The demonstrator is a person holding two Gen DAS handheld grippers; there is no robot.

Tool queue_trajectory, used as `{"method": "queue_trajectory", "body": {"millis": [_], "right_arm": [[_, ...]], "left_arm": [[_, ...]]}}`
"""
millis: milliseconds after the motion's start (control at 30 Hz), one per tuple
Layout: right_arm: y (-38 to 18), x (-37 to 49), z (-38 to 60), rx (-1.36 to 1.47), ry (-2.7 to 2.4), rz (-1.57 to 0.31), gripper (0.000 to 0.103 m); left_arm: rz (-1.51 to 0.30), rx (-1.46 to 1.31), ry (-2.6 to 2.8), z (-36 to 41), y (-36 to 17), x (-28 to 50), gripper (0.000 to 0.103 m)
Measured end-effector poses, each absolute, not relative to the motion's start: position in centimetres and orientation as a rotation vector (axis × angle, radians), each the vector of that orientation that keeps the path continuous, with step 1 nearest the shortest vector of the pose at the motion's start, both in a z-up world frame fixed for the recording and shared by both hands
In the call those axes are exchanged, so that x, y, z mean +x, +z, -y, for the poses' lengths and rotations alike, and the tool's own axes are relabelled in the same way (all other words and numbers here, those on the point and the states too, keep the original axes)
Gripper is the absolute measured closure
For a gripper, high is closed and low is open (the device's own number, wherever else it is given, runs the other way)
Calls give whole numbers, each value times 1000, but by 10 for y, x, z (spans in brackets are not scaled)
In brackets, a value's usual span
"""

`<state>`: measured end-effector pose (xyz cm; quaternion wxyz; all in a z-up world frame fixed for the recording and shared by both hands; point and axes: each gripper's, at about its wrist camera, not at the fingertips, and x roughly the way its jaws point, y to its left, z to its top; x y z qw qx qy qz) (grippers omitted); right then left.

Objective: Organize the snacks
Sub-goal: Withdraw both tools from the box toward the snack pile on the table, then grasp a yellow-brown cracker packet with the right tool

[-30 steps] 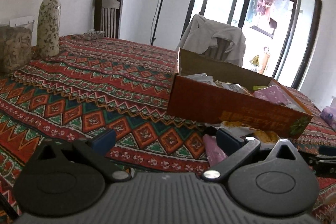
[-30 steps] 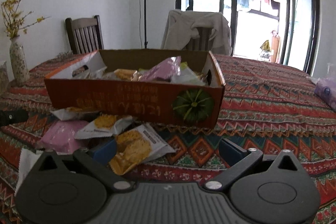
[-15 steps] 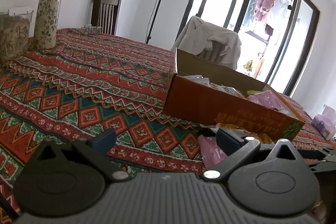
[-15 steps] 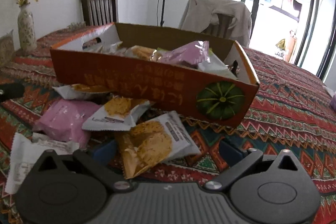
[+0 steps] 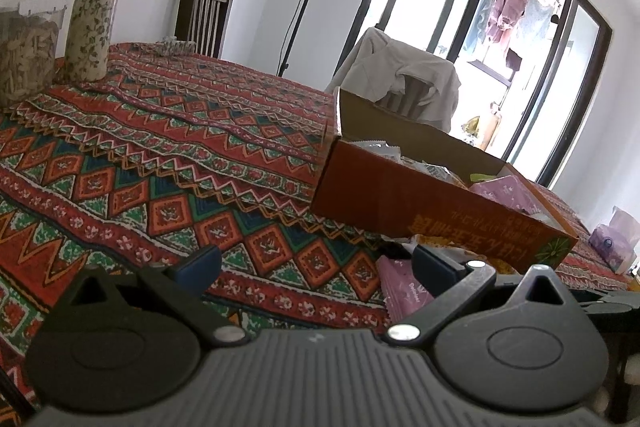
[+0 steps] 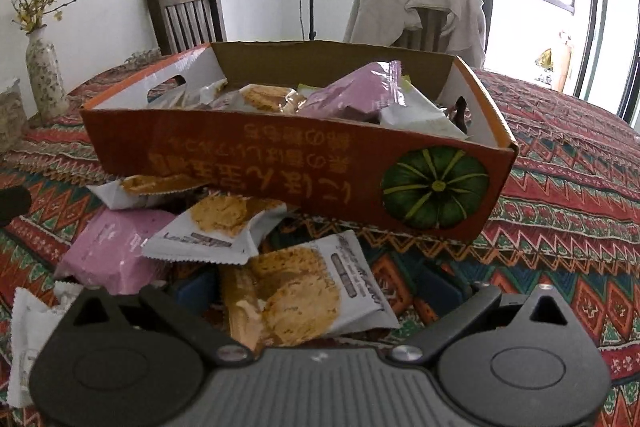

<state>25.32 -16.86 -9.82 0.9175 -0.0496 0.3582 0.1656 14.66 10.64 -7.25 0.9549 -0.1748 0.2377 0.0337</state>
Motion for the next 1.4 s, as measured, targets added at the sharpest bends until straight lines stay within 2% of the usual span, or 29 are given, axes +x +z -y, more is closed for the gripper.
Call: {"method": "queue_trajectory", "body": {"millis": [133, 367, 900, 1400], "right_arm": [[-97, 247, 172, -92, 341, -703, 25], [-93, 243, 178, -67, 337, -681, 42], [-78, 215, 202, 24, 253, -500, 44], [-76, 210, 212, 80, 245, -471, 43]], "left_arm": [[-485, -356, 73, -106, -73, 147, 0], [-489, -354, 80, -105, -73, 147, 0], [-514, -335, 108, -103, -73, 151, 0], [-599, -225, 124, -84, -71, 163, 0]]}}
